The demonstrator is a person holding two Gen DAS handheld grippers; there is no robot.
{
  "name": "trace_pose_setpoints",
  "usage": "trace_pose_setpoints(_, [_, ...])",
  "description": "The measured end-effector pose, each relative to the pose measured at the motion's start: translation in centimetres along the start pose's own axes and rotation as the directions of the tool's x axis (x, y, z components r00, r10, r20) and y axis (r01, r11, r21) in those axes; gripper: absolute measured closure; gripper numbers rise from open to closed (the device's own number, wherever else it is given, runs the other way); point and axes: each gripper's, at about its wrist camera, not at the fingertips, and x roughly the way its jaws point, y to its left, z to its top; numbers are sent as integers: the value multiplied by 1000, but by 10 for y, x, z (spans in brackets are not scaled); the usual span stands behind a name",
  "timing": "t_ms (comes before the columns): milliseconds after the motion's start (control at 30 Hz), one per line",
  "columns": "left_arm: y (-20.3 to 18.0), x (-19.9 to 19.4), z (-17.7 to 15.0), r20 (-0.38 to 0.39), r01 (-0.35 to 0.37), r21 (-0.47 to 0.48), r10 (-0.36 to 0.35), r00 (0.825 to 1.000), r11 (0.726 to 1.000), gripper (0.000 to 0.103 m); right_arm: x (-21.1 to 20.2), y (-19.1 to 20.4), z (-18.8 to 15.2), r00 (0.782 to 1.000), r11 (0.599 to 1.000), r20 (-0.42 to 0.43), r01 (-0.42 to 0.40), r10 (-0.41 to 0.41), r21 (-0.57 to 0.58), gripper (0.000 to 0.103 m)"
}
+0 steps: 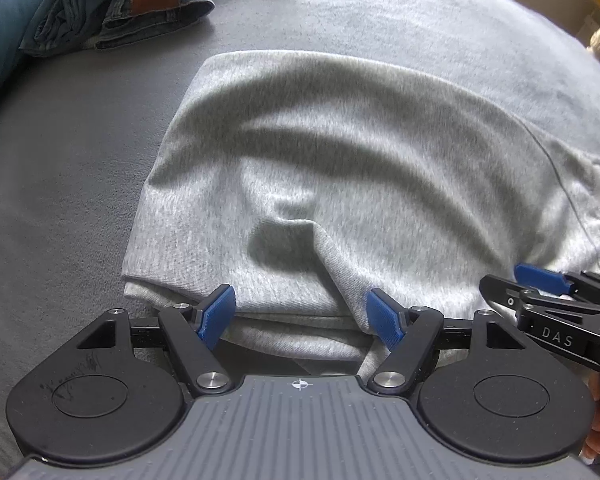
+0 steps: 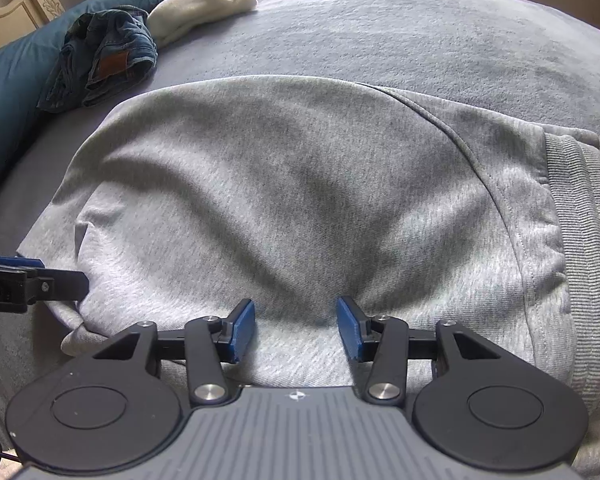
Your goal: Fold clothes
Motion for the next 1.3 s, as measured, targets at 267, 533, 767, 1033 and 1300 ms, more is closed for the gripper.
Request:
trace_pose_setpoints(267, [-4, 6, 4, -23, -23, 12, 24, 999, 1000, 28, 2, 9, 4, 1000, 999, -16, 14, -14, -31, 39])
trace_pose_setpoints(533, [-8, 10, 9, -43, -37, 13, 38, 998, 999, 26, -13, 18, 25, 997, 996, 20, 77, -76, -45, 42])
trace_pose_setpoints(767, [-10, 13, 10, -51, -45, 17, 46, 998, 999, 24, -12, 11, 35, 988, 987, 44, 148, -146, -62, 53])
trace_pose_setpoints(1033, [-11, 14, 9, -55, -46, 24, 47, 997, 999, 23, 3, 4, 26, 980, 976, -4, 199, -200, -88, 64])
trace_pose_setpoints(1300, [38, -22, 6, 64, 118, -48, -114, 991, 992, 23, -29, 32, 35, 992, 993, 125, 28, -14, -113, 62])
